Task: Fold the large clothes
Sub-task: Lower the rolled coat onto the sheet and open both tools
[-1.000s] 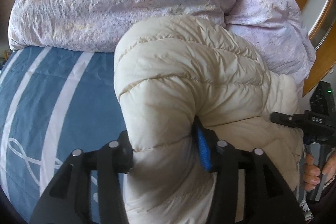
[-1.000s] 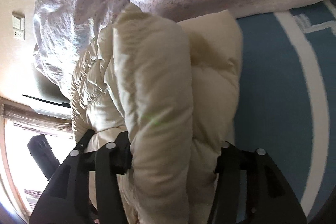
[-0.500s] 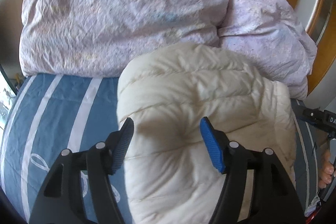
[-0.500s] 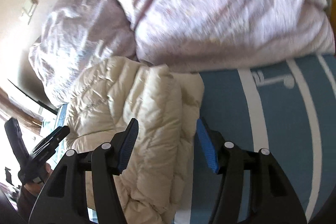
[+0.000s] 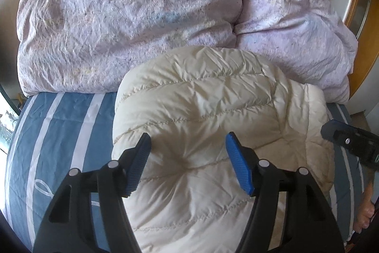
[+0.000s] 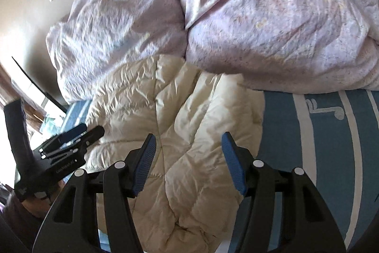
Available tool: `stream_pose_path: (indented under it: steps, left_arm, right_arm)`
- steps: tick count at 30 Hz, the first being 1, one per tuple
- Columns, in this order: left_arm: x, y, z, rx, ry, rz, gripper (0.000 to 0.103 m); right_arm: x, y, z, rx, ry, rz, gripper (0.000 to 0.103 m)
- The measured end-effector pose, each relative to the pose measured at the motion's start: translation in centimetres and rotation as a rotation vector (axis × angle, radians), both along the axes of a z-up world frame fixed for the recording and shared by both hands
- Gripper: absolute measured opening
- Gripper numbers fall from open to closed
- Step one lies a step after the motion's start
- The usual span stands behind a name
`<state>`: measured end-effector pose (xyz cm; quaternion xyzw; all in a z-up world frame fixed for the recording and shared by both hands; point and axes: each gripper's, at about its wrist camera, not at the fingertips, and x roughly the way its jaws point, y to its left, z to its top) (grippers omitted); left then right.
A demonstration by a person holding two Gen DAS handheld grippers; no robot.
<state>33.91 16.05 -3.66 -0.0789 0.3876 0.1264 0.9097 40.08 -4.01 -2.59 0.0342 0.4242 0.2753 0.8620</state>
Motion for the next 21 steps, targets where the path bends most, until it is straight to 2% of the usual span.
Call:
stream_pose_path:
  steps: [9, 21]
  left_arm:
    - [1.0, 0.3, -1.5, 0.036, 0.041, -0.002, 0.069]
    - [2.0, 0.7, -3.3, 0.076, 0.052, -0.03, 0.075]
  right_arm:
    - [0.3, 1.3, -4.3, -0.14, 0.003, 0.012, 0.057]
    - [1.2, 0.8, -7.8, -0.103, 0.047, -0.028, 0.057]
